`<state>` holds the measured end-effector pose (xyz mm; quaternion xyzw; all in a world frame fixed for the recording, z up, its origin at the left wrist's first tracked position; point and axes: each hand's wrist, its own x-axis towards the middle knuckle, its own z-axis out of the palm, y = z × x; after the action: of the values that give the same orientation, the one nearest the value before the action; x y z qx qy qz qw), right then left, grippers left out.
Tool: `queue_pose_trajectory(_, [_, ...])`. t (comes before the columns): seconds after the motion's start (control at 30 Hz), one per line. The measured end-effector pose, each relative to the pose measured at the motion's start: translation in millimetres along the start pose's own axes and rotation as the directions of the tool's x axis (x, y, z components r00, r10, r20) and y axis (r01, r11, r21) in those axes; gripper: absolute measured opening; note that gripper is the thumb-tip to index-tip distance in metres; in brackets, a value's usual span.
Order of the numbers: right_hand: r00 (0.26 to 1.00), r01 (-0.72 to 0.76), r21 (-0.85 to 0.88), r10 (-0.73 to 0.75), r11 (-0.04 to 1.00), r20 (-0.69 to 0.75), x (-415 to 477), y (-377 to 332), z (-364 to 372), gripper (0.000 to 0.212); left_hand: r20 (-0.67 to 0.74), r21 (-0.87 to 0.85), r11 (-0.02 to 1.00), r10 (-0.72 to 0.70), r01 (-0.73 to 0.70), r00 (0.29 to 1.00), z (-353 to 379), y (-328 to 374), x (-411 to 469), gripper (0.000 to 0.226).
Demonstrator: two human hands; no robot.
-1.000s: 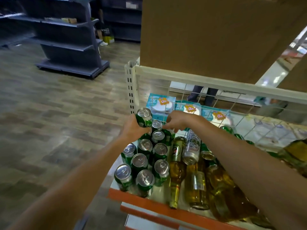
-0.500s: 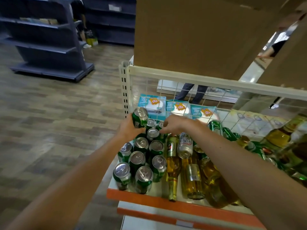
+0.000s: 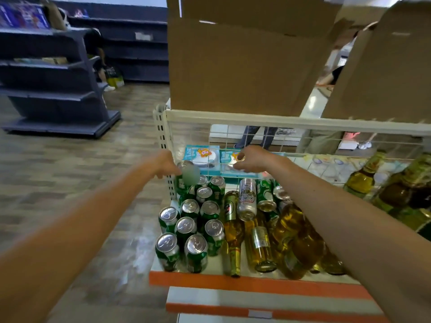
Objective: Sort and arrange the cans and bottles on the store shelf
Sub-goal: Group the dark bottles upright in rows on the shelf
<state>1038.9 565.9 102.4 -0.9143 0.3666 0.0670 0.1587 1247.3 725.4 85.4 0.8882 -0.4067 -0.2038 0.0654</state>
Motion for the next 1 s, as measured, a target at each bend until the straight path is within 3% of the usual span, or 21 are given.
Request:
queue_pose_trajectory(0.1, [0.996,-0.065,-0.049,0.061,0.997,-0.069,-21.9,22.6,-21.0,0.043,-0.153,-0.016,0.984,0.174,-0.179,0.973,-18.4,49.9,-14.0,0.035])
queue_pose_trajectory(0.3, [0.965,-0.169,-0.013,0.163,0.986,-0.206,-106.3,97.3,-68.5,0.041,-0.153,0.094,0.896,0.443,-0.433,0.883,-6.1,197.3,-69.4,0.043])
queue_pose_trajectory(0.4, [0.95,-0.213,0.018,0.211,0.977,-0.23,-163.9,149.8,-75.9,0.039,-0.17,0.07,0.839,0.542,-0.539,0.823,15.6,264.2,-97.0,0.019])
queue_pose_trajectory(0.47, [0.93,-0.285,0.045,0.287,0.958,-0.23,-207.4,191.0,-72.7,0.045,-0.131,0.095,0.797,0.604,-0.596,0.786,37.9,309.7,-117.9,0.022])
queue_pose_trajectory(0.6, [0.898,-0.405,0.075,0.411,0.911,-0.155,-291.4,276.4,-58.6,0.043,-0.016,0.145,0.759,0.644,-0.635,0.765,94.9,393.1,-155.8,0.042])
queue_pose_trajectory(0.73, [0.858,-0.49,0.119,0.502,0.864,-0.111,-358.4,350.0,-39.5,0.048,0.047,0.142,0.735,0.664,-0.663,0.746,159.1,452.3,-183.0,0.034])
queue_pose_trajectory(0.93, [0.795,-0.597,0.161,0.606,0.786,-0.013,-408.5,427.7,4.6,0.058,-0.304,0.236,0.809,0.588,-0.538,0.75,211.8,504.9,-205.5,0.016])
queue_pose_trajectory(1.0, [0.79,-0.603,0.178,0.613,0.777,-0.001,-407.2,449.4,15.4,0.058,-0.276,0.357,0.813,0.562,-0.46,0.78,220.9,520.5,-204.0,0.032])
